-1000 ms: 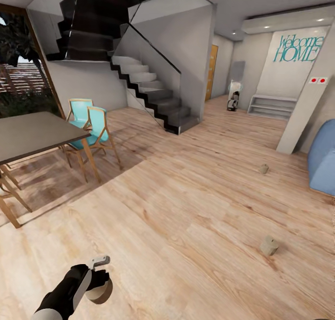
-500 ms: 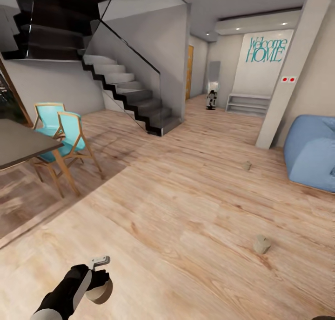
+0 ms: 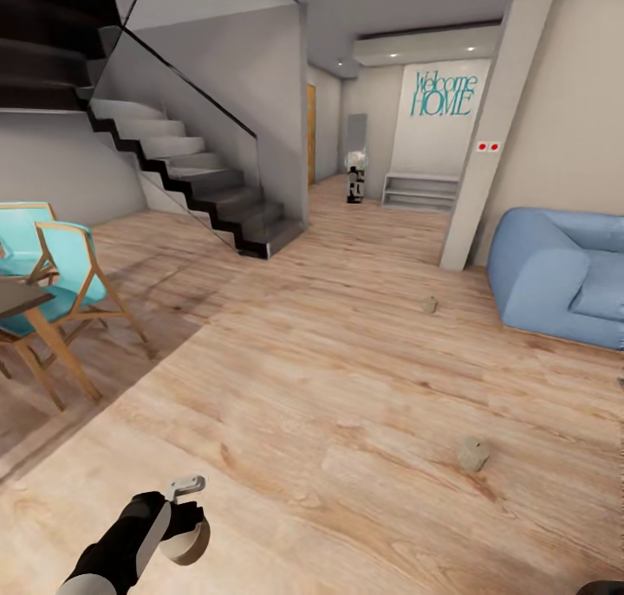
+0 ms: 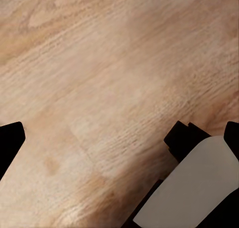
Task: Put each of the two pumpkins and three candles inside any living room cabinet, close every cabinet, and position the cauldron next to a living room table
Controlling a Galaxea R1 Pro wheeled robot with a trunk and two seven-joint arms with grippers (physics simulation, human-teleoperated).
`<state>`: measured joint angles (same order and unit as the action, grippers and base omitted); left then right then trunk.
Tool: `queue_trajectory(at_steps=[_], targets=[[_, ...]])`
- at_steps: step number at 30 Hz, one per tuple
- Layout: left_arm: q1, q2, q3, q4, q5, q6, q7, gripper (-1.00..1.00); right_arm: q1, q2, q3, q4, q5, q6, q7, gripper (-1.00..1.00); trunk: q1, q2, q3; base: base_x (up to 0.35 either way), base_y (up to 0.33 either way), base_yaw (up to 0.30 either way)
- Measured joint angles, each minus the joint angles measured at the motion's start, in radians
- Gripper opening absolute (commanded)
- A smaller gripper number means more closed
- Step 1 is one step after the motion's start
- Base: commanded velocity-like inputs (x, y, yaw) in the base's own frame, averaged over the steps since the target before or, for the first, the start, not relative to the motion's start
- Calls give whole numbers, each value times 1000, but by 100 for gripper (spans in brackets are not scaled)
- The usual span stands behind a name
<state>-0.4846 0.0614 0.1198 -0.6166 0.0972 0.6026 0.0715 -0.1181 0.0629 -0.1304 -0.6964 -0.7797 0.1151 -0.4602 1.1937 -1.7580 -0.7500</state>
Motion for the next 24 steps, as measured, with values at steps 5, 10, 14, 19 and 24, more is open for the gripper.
queue_trajectory(at_steps=[5,10,14,19,24], targets=[[0,0,0,0,0,0,0,-100,0,0,0,0,1,0,0,100,0,0,0,297,157,-285],[0,-1,0,0,-1,-1,1,-100,0,0,0,0,1,0,0,100,0,0,0,310,85,-285],[1,-1,0,0,0,-1,0,-100,0,0,0,0,1,0,0,100,0,0,0,255,13,-285],[1,-1,0,0,0,-1,-1,-100,0,0,0,0,1,0,0,100,0,0,0,51,2,-285],[1,-1,0,0,0,-1,-1,-100,0,0,0,0,1,0,0,100,0,0,0,5,0,-285]])
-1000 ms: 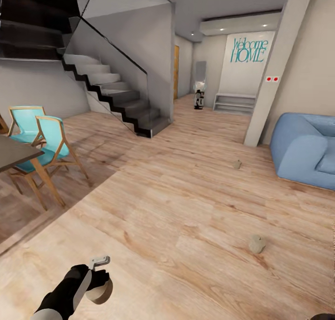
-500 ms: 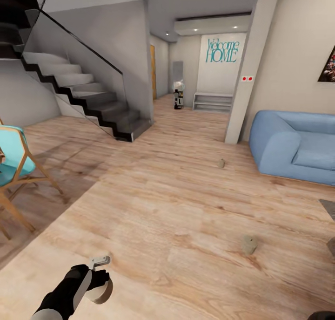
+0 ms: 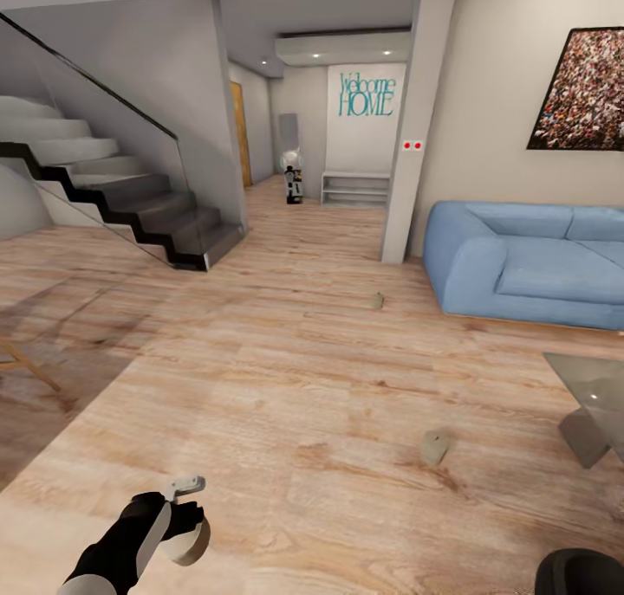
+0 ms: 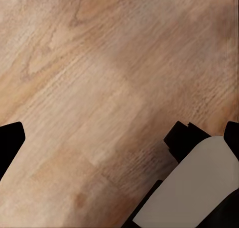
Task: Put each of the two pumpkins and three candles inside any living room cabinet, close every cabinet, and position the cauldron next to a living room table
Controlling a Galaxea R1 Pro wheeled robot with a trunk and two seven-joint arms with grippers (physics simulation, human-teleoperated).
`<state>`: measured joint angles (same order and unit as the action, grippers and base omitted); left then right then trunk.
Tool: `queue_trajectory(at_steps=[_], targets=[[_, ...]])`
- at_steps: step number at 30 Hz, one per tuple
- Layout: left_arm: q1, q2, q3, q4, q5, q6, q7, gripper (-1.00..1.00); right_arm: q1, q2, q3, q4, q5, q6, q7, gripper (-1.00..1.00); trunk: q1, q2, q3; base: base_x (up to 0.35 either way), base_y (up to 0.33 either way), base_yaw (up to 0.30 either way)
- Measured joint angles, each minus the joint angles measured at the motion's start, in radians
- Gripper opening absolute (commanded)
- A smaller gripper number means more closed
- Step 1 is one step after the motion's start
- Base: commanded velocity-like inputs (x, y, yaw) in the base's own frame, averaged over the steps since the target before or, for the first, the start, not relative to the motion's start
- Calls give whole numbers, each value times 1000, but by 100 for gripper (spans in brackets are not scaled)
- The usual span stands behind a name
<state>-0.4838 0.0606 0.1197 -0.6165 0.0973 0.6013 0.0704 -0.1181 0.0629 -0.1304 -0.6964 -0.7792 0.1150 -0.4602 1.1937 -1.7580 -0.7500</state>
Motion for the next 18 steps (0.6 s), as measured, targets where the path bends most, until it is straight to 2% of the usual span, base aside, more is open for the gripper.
queue_trajectory(at_steps=[8,18], targets=[[0,1,0,0,0,0,0,-100,0,0,0,0,1,0,0,100,0,0,0,18,6,-285],[0,1,0,0,1,0,0,-100,0,0,0,0,3,0,0,100,0,0,0,244,145,-262]])
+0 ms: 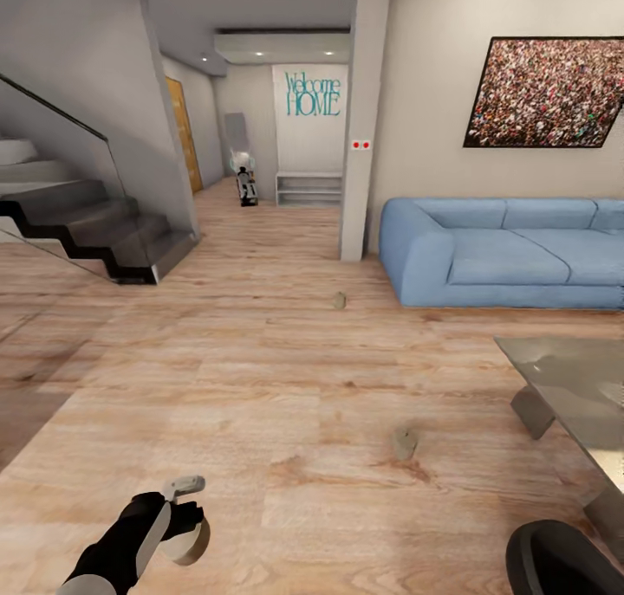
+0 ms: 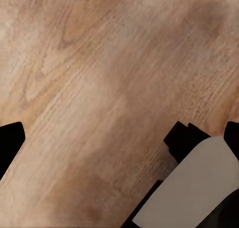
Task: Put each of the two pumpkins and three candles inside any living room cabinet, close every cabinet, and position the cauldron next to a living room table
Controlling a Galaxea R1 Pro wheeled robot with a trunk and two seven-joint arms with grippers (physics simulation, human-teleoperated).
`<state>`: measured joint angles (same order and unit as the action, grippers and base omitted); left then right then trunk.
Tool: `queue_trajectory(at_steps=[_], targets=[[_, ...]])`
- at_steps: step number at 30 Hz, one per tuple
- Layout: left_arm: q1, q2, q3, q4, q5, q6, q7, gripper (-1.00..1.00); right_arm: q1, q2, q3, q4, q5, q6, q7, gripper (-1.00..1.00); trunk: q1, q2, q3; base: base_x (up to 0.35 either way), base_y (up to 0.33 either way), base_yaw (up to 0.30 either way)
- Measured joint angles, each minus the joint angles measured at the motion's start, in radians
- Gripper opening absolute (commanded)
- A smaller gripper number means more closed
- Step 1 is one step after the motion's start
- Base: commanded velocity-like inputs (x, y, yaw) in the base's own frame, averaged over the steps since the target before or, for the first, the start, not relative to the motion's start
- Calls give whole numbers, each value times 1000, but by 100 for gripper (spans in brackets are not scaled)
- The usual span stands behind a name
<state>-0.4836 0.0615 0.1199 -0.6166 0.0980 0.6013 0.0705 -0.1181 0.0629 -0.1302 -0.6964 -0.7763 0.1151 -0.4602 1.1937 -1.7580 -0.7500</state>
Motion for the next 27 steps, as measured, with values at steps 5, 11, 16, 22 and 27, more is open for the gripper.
queue_trajectory(at_steps=[5,11,16,22,27], targets=[[0,0,0,0,-1,0,0,-100,0,0,1,11,-1,-3,4,100,0,0,0,270,166,-40],[0,0,0,0,-1,0,0,-100,0,-2,11,116,4,-107,36,100,0,0,0,274,166,-2],[1,0,0,0,-1,0,0,-100,0,-2,10,125,3,-126,41,100,0,0,0,274,165,0],[0,0,0,0,-1,0,0,-100,-1,-1,10,124,3,-123,43,100,0,0,0,275,138,0],[1,1,0,0,-1,0,0,-100,-1,1,12,124,4,-129,43,100,0,0,0,275,106,0]])
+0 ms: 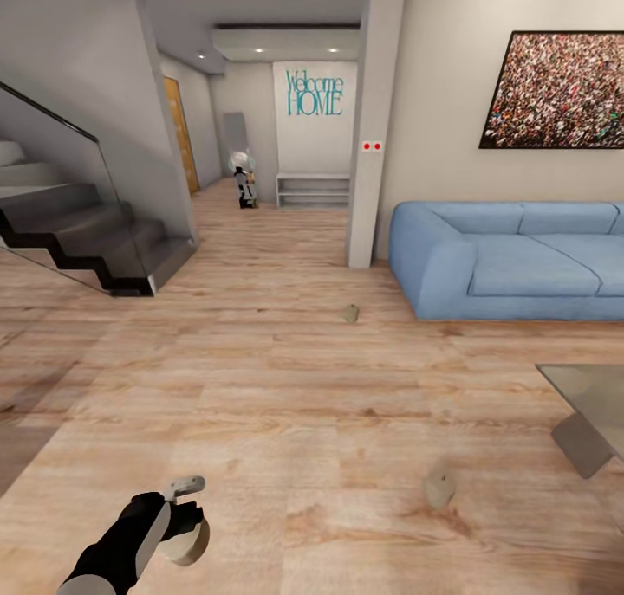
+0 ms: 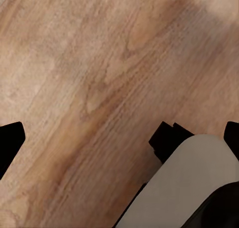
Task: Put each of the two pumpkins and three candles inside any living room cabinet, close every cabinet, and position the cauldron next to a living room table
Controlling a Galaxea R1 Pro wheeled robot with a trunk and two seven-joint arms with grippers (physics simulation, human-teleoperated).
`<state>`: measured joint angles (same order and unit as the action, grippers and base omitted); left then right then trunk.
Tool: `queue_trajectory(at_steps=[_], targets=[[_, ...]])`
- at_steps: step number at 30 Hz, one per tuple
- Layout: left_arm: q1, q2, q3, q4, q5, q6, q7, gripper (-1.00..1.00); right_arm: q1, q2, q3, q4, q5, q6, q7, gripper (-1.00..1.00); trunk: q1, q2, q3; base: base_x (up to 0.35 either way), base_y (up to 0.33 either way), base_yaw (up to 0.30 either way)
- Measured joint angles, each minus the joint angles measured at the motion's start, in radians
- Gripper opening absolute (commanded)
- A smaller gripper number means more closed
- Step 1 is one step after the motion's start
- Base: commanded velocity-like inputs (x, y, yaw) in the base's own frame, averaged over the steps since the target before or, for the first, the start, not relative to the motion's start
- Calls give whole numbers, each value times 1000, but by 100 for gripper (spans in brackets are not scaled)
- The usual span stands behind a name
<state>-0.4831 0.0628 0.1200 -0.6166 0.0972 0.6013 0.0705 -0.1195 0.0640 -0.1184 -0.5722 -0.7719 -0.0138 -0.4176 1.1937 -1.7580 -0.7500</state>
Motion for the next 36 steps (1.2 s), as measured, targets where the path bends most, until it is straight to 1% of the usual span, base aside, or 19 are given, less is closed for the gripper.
queue_trajectory(at_steps=[7,9,11,14,17,18,20,21,30,36], targets=[[0,-5,0,0,0,0,0,-100,-5,0,0,-8,0,4,-8,100,0,0,0,275,35,0],[0,-6,0,0,0,1,0,-100,-19,0,1,-15,1,14,-11,100,0,0,0,277,4,0],[0,-6,0,0,0,0,0,-100,-39,-1,2,-32,1,40,-19,100,0,0,0,284,2,0],[0,-6,0,0,0,0,0,-100,-94,-2,4,-84,9,167,-74,100,0,0,0,292,1,0],[0,-6,0,0,0,0,0,-100,-199,-4,4,-143,41,396,-197,100,0,0,0,302,0,0],[0,-6,0,0,0,0,0,-100,-224,-4,3,-155,49,457,-223,100,0,0,0,306,0,0],[0,-6,0,0,0,0,0,-100,-248,-1,2,-170,57,510,-247,100,0,0,0,313,0,0],[0,-5,0,0,0,0,0,-100,-265,-1,3,-204,62,548,-266,100,0,0,0,316,0,0],[0,-4,1,0,-1,0,0,-100,-276,5,3,-246,65,573,-271,100,0,0,0,322,0,0],[0,-5,0,0,-1,0,0,-100,-281,1,3,-261,64,579,-273,100,0,0,0,310,-74,0]])
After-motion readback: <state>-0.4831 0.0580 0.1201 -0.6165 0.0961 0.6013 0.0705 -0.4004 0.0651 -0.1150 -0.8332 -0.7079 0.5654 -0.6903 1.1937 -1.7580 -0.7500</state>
